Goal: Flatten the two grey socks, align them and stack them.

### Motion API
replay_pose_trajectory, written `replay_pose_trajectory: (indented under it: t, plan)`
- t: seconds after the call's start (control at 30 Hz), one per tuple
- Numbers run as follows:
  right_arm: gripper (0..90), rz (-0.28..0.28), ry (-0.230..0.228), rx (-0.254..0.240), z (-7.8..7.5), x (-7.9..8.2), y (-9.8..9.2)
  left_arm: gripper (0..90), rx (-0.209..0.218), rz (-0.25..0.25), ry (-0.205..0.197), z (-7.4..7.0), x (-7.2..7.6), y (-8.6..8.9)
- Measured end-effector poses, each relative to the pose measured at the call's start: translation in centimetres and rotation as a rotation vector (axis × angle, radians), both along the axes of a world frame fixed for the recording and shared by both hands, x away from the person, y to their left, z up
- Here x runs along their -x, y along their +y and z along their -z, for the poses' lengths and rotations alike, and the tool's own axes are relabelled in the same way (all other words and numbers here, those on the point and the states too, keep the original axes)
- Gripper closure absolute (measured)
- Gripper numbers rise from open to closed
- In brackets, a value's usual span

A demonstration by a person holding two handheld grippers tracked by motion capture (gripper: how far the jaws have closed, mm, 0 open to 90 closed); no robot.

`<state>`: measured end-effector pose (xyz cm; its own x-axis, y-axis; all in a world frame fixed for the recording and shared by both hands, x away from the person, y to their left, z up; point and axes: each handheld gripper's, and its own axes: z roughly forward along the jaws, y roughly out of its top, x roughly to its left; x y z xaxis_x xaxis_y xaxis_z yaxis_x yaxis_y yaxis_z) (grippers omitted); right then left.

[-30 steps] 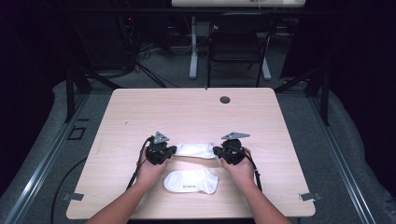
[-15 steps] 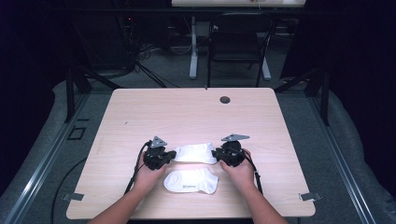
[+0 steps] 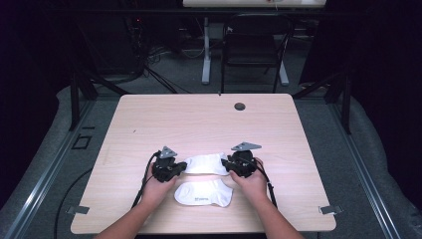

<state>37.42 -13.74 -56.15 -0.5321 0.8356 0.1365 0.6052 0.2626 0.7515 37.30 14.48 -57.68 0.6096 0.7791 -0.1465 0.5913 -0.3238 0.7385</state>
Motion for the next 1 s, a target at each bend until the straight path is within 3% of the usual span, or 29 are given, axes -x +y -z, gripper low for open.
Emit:
replay_pose_trajectory:
  t: [0.03,0.07,0.1,0.2,0.53,0.77,0.87,1.0]
  plan:
    - [74.5,0.011,0.022,0.012,0.4,-0.3,-0.1,87.5,0.0,-0.003,-0.002,0.0,0.0,0.0]
    - [74.5,0.011,0.022,0.012,0.4,-0.3,-0.1,87.5,-0.002,-0.001,0.001,0.0,0.0,0.0]
    - [82.2,0.019,0.031,0.03,0.6,-0.5,-0.3,87.6,0.001,-0.005,0.004,0.1,0.0,0.0]
    - [86.3,0.023,0.049,0.038,0.9,-0.7,-0.6,87.6,-0.006,-0.002,0.005,0.1,0.1,0.1]
    - [86.6,0.045,0.078,0.053,1.5,-0.9,-1.2,87.4,-0.003,-0.01,0.01,0.4,0.3,0.5]
    - [86.1,0.038,0.077,0.044,1.6,-0.8,-1.1,77.2,0.027,-0.014,-0.021,-0.5,0.1,0.8]
    - [84.6,0.038,0.078,0.04,1.6,-0.8,-1.1,64.9,0.02,-0.033,-0.07,-0.8,-0.5,1.0]
    - [83.2,0.036,0.082,0.037,1.6,-0.8,-1.2,64.7,-0.004,-0.047,-0.057,-0.5,-1.0,0.9]
